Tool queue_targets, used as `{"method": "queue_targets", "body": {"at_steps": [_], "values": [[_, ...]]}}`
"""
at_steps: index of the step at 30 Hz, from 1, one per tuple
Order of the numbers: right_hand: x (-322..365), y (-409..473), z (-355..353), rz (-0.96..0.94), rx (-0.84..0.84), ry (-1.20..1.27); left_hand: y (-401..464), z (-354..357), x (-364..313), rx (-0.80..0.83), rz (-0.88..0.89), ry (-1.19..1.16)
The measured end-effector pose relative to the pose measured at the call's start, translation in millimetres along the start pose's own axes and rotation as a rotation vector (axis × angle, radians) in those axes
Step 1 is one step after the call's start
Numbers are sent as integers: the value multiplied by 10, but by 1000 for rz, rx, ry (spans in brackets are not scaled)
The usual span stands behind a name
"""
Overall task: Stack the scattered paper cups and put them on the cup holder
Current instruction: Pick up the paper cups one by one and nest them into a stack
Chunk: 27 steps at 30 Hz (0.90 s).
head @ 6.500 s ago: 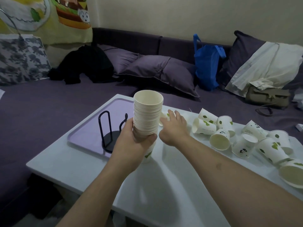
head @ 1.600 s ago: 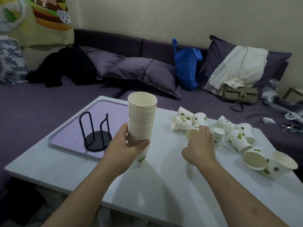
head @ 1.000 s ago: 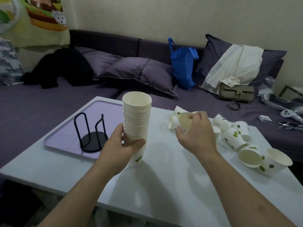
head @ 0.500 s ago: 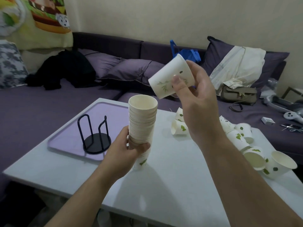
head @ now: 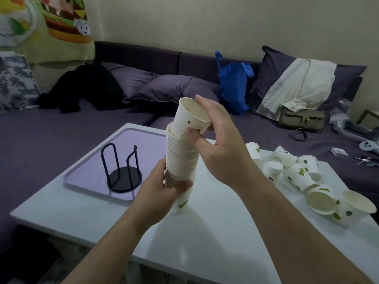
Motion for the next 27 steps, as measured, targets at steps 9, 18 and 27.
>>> {"method": "queue_targets", "body": {"at_steps": [9,18,27], "values": [[47,-49,-23,-41,-5,-193,3,7,15,6,18,10],[-72,-10,-264,155,100,81,23,46,59,21,24,12],[-1175,-264,-396,631,386,-799,19,76,38,4,-17,-10]]}}
Point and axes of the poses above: each hand's wrist, its own y-axis towards the middle knuckle, its own z-axis out of the palm, x = y × z, the point moved 1 cm from there along y, towards the middle knuckle, and after that the axes turned 9 degrees about z, right-handed, at the moved point
